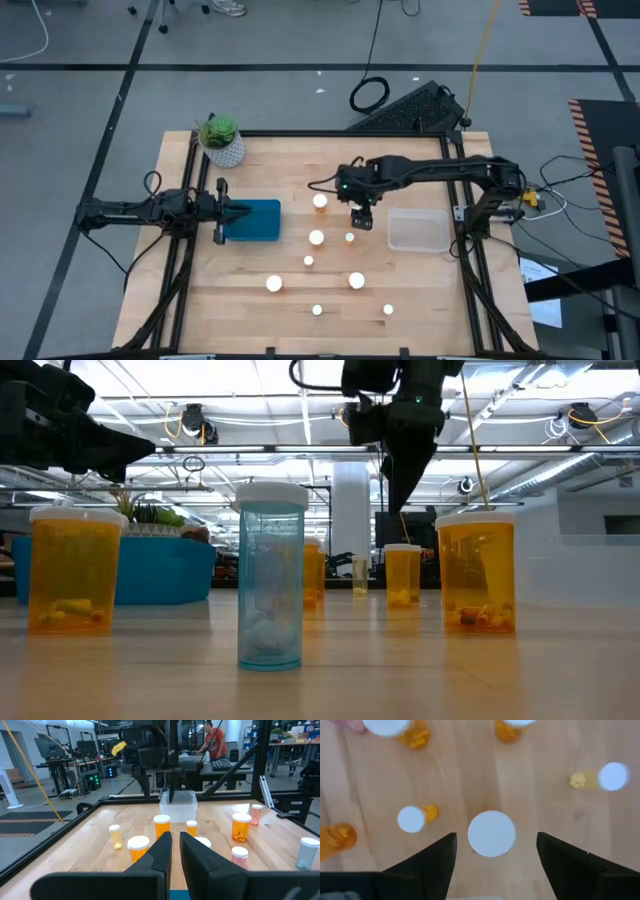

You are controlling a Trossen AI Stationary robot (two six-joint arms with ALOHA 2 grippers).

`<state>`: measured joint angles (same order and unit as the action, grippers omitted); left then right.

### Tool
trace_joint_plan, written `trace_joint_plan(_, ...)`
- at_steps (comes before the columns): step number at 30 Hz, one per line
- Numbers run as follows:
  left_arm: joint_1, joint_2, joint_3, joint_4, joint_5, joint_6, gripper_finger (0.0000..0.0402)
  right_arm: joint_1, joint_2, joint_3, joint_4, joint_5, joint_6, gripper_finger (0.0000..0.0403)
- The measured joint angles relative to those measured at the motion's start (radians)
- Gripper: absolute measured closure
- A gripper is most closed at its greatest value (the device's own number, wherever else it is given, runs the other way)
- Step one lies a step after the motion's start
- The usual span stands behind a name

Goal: Pick and place medicine bottles into bin by pill shape (circle, oval)
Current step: Put the large orange pill bottle into the transparent bin

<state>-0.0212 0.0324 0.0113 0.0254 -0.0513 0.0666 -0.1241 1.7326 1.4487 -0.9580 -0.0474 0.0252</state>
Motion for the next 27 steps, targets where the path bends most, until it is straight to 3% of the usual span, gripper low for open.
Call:
trace_joint_plan(3,0.0,0.0,0.0,0.0,0.0,0.0,0.036,0.001,0.021,0.0,0.004,-0.033,-0.025,0.0128)
trace_joint_plan(11,0.0,0.0,0.0,0.0,0.0,0.0,0.036,0.001,0.071,0.0,0.024,-0.002,-0.046,0.0094)
trace_joint_plan(27,0.0,0.0,0.0,0.0,0.0,0.006,0.036,-0.001,0.086,-0.086,0.09,0.025,-0.045,0.0096)
